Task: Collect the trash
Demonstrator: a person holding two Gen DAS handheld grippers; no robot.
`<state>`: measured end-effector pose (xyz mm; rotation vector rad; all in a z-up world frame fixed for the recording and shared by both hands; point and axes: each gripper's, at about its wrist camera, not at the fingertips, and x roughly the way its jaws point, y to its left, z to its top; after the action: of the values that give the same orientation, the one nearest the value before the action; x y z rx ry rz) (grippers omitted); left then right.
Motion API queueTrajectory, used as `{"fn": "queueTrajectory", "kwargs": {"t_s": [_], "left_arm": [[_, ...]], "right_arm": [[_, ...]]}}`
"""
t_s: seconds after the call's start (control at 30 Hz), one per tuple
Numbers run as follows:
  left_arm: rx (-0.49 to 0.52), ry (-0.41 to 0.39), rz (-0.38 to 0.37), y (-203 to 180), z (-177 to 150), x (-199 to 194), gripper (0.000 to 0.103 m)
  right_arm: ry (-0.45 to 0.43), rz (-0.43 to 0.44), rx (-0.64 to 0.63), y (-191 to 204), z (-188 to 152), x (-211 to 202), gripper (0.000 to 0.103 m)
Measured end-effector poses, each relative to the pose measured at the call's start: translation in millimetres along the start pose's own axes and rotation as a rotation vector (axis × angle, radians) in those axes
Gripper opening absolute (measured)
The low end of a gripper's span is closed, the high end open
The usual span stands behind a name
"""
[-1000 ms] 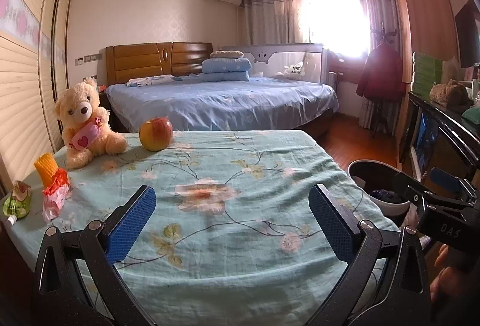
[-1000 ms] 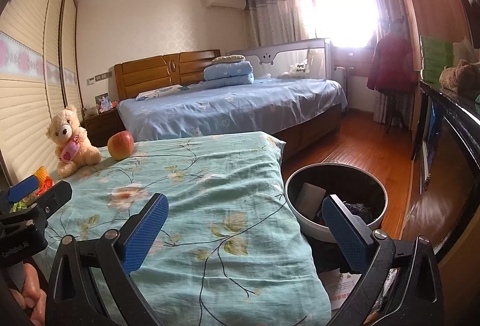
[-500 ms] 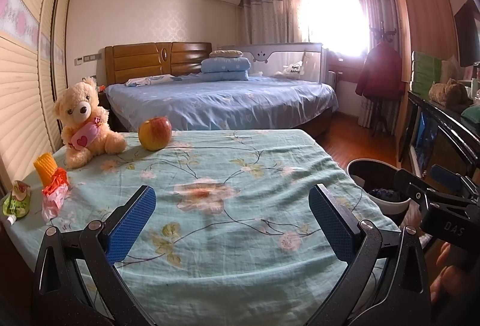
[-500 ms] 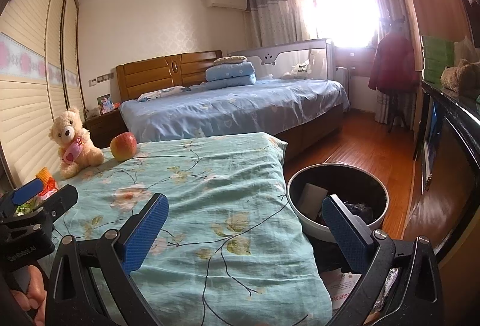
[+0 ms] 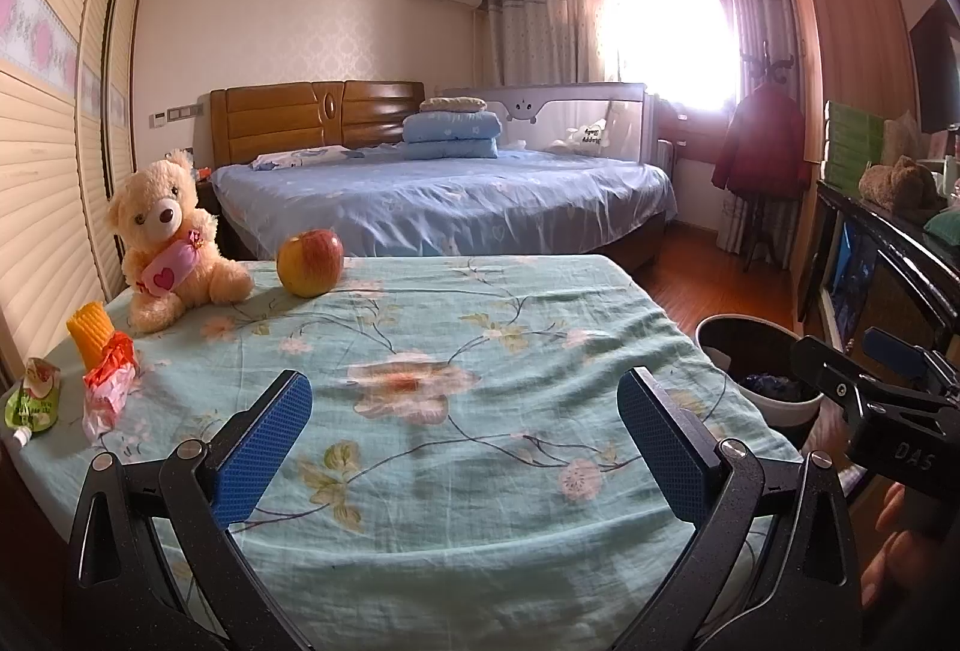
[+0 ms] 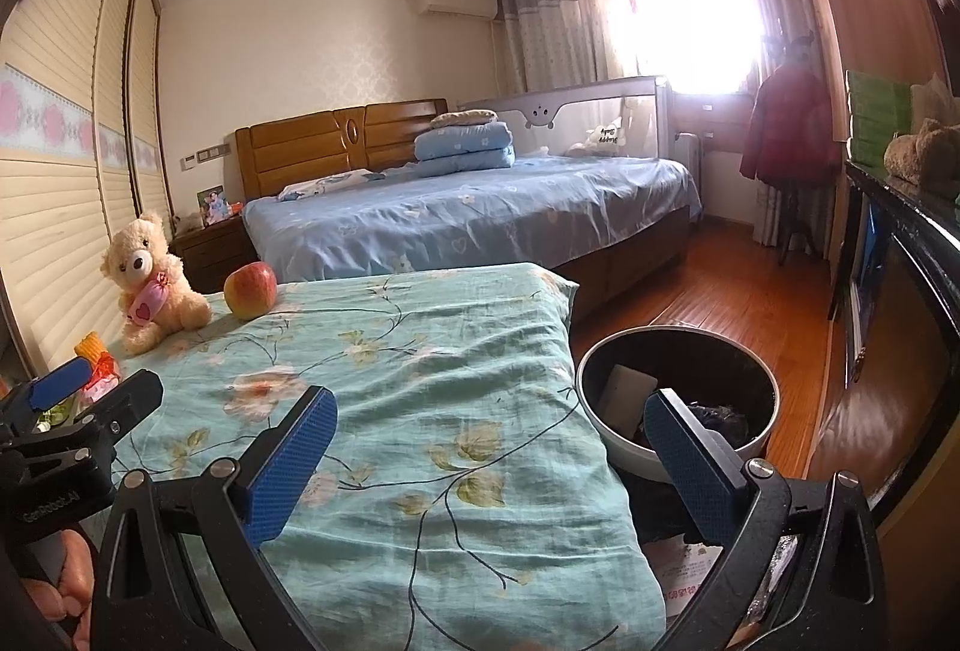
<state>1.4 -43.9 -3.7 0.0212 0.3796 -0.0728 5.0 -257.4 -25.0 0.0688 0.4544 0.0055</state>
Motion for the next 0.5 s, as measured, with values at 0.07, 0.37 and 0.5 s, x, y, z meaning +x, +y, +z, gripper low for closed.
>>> {"fn": "queueTrajectory", "kwargs": {"t_s": [0.07, 0.37, 0.5], "left_arm": [[0.000, 0.005, 0.001, 0.1, -0.7, 1.6, 0.103], [0.001, 0.011, 0.003, 0.8, -0.5, 3.2, 0.103], [0.001, 0.013, 0.002, 0.8, -0.4, 4.0, 0.103]], "right_arm": [[0.003, 0.000, -0.002, 0.5, 0.2, 0.4, 0.103], [0.009, 0.004, -0.009, 1.7, 0.4, 0.5, 0.103], [0.015, 0.008, -0.007, 1.1, 0.4, 2.3, 0.103]]}}
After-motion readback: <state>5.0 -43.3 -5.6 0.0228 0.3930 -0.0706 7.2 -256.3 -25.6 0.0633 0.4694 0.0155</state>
